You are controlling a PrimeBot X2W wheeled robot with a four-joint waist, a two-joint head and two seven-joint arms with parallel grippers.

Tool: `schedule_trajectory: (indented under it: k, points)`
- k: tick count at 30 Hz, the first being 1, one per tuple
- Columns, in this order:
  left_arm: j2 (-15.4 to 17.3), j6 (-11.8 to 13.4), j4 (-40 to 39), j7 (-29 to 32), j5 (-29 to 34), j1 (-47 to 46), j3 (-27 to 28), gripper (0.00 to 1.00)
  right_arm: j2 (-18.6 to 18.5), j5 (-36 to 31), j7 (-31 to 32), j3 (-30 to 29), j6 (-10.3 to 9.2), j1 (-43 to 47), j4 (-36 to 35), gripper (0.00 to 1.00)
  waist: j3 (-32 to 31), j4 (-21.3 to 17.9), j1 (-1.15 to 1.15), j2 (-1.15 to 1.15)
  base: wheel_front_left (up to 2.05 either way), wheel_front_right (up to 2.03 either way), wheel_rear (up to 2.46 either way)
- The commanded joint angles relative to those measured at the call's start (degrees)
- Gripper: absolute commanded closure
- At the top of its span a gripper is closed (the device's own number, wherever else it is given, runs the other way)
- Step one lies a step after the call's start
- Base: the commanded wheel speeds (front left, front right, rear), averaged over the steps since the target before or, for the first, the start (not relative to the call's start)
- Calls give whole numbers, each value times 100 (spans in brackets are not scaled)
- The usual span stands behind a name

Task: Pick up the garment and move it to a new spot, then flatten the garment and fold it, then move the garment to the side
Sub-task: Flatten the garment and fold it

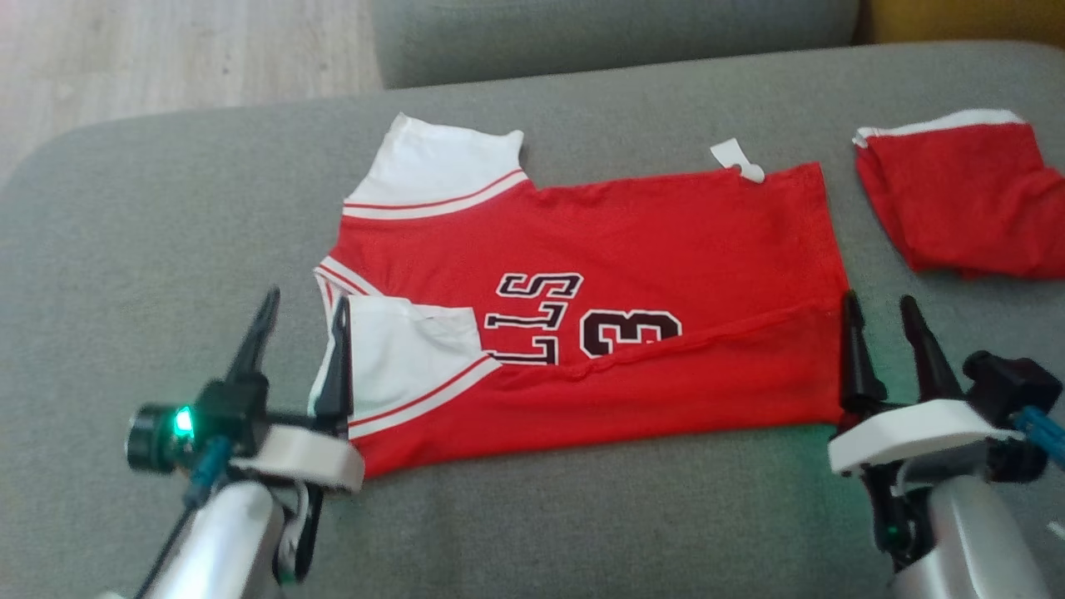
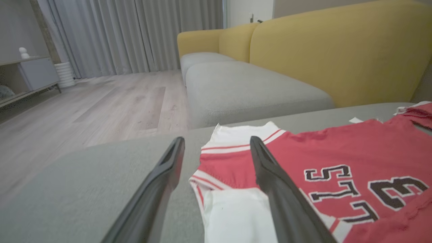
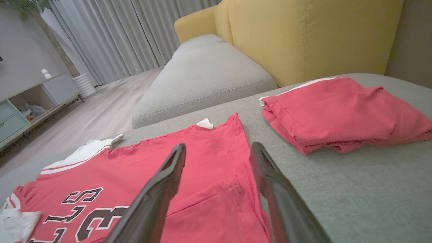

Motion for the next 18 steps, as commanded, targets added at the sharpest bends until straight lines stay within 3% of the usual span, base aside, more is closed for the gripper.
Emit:
schedule_trajectory:
  k: [1,5,8,14,18]
  points:
    - [66,29,-243,-110,0,-349,285,0,-35,28,-179,240,-4,-247,-218,0,105,-75,-1,0,0,0,0]
    - [135,-115,-369,-192,64,-722,354,0,-35,140,-467,470,-4,-389,-257,0,390,-230,-1,0,0,0,0]
    - [370,-348,-321,-92,158,-1262,321,0,-35,212,-559,583,-4,-555,-322,0,689,-391,-1,0,0,0,0]
    - [1019,-1042,85,755,399,-2760,115,0,-35,429,-707,828,-4,-886,-473,0,1401,-779,-1,0,0,0,0]
    - [1421,-1373,799,1745,185,-3811,-183,0,-35,571,-797,1045,-4,-1094,-533,0,1868,-1057,-1,0,0,0,0]
